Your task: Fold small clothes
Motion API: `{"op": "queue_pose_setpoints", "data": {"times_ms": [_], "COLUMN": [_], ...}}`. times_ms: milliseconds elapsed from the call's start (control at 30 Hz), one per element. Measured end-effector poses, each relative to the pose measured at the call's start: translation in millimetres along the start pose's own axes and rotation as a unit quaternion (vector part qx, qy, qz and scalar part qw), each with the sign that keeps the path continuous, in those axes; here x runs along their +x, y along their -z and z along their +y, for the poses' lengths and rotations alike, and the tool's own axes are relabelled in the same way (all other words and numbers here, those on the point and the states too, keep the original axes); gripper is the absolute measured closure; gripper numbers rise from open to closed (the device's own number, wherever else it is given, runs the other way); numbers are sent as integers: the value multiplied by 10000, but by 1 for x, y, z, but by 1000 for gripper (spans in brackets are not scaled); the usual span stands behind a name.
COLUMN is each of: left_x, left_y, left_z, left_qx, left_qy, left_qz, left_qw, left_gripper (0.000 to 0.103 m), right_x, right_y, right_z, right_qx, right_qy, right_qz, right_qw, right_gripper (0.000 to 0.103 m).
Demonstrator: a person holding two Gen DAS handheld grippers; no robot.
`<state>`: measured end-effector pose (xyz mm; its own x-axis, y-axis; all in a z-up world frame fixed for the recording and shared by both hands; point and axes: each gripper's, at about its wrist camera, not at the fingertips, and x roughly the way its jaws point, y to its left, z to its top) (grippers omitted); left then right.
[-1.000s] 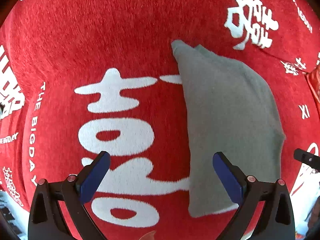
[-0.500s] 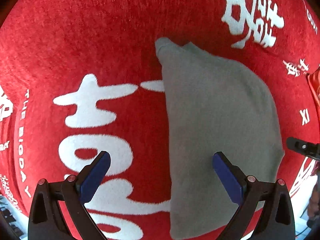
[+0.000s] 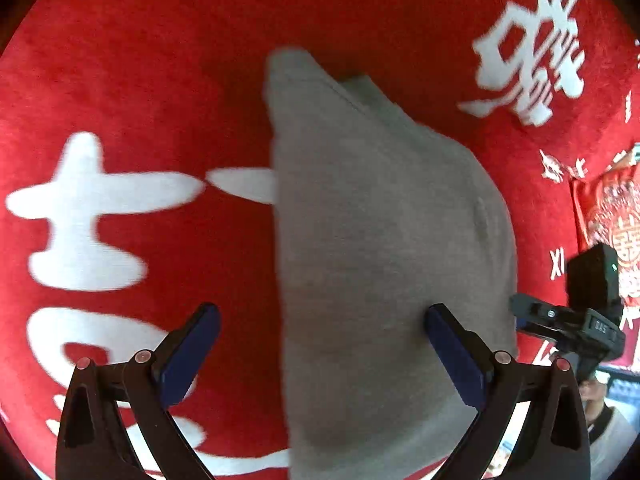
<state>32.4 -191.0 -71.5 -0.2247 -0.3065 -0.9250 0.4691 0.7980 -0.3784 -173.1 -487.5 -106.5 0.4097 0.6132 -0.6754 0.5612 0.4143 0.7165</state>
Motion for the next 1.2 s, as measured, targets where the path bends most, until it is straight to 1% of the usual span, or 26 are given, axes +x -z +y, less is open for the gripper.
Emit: {"op": "queue_pose_setpoints", "data": {"times_ms": [67, 133, 167, 233, 267, 300, 367, 467, 533, 567, 600, 633, 667, 700, 767, 833, 867, 1033, 1133, 1200], "left_x": [8, 15, 17, 21, 21, 22, 23, 24, 24, 25, 25, 21, 17, 13, 3, -5, -10, -42, -73, -92], "left_y": [0, 0, 0, 2, 0, -1, -3, -2, -1, 0, 1, 2, 4, 5, 8, 11, 12, 21, 31, 41], "left_z": [-7, -17, -24, -35, -36, -32, -28, -29, -32, -36, -40, -40, -40, -38, -35, -33, -33, -29, -13, 1], "left_qx": [73, 185, 284, 484, 467, 366, 270, 301, 299, 280, 261, 248, 252, 266, 259, 244, 266, 411, 399, 455], "left_qy": [106, 201, 172, -145, -137, -42, 75, 49, 24, 12, -1, 10, 22, 28, 144, 278, 339, 569, 775, 747], "left_qz": [95, 163, 164, 143, 137, 158, 170, 173, 105, 42, -40, -129, -213, -271, -396, -457, -501, -769, -904, -943], "left_qw": [9999, 9995, 9993, 9986, 9987, 9992, 9995, 9994, 9995, 9996, 9997, 9996, 9995, 9993, 9988, 9983, 9978, 9946, 9921, 9917], "left_gripper": [0, 0, 0, 0, 0, 0, 0, 0, 1, 6, 9, 18, 27, 32, 48, 55, 56, 56, 56, 56], "right_x": [5, 5, 4, 3, 5, 7, 12, 15, 22, 28, 35, 38, 40, 39, 35, 31, 27, 15, 14, 23], "right_y": [-2, -3, -3, -1, -2, -4, -6, -9, -10, -10, -9, -7, -6, -4, -1, 4, 8, 30, 49, 65], "right_z": [10, 22, 28, 28, 23, 18, 5, 1, 5, 10, 15, 17, 20, 23, 32, 43, 51, 93, 123, 144], "right_qx": [-156, -359, -497, -614, -586, -524, -363, -71, 43, 2, -72, -135, -150, -163, -173, -194, -267, -469, -559, -614], "right_qy": [-217, -528, -674, -693, -588, -520, -490, -824, -972, -952, -828, -677, -711, -773, -951, -1098, -1113, -1223, -1225, -1232], "right_qz": [78, 124, 160, 235, 293, 331, 379, 238, 271, 332, 428, 511, 514, 485, 447, 420, 397, 242, 181, 212], "right_qw": [9996, 9979, 9964, 9954, 9961, 9967, 9974, 9963, 9949, 9949, 9956, 9963, 9960, 9957, 9943, 9929, 9926, 9911, 9907, 9902], "right_gripper": [23, 23, 23, 23, 23, 23, 23, 23, 26, 40, 64, 64, 66, 67, 68, 68, 68, 68, 68, 68]}}
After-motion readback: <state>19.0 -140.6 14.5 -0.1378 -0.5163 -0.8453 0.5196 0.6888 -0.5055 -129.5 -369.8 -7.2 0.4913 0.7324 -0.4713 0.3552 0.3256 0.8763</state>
